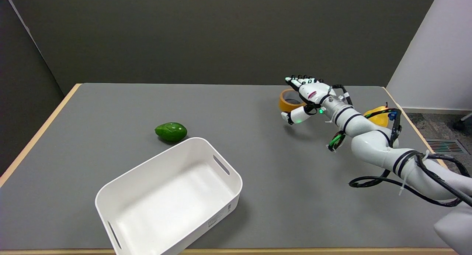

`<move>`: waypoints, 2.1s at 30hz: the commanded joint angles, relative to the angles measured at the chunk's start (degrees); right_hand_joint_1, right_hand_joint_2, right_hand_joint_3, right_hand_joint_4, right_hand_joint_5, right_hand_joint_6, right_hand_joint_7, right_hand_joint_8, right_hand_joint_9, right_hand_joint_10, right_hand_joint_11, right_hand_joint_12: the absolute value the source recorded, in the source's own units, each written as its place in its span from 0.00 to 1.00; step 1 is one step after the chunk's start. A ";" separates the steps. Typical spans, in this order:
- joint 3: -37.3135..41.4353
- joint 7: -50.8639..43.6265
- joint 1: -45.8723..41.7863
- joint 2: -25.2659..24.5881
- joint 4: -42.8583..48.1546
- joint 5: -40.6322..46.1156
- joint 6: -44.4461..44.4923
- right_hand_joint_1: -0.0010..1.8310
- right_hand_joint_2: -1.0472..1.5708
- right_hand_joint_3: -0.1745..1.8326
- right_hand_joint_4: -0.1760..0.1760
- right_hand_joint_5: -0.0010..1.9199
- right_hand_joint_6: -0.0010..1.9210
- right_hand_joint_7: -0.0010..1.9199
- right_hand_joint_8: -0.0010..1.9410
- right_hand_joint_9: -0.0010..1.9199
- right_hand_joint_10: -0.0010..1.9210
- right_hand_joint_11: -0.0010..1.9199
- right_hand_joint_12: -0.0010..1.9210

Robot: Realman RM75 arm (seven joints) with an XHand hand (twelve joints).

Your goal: Pick up yellow tape.

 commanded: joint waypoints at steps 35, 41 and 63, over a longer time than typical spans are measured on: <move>-9.55 -2.47 13.61 -7.33 -22.45 1.06 7.14 0.34 0.64 0.56 0.71 0.08 0.20 0.14 0.17 0.14 0.38 0.09 0.69; -9.55 -2.47 13.05 -7.82 -22.06 1.06 8.29 0.40 0.65 0.56 0.73 0.13 0.27 0.23 0.25 0.21 0.47 0.16 0.77; -8.07 -2.47 8.72 -5.38 -11.78 1.06 15.29 0.65 0.85 0.17 0.08 0.29 0.78 0.45 0.72 0.44 0.68 0.43 0.93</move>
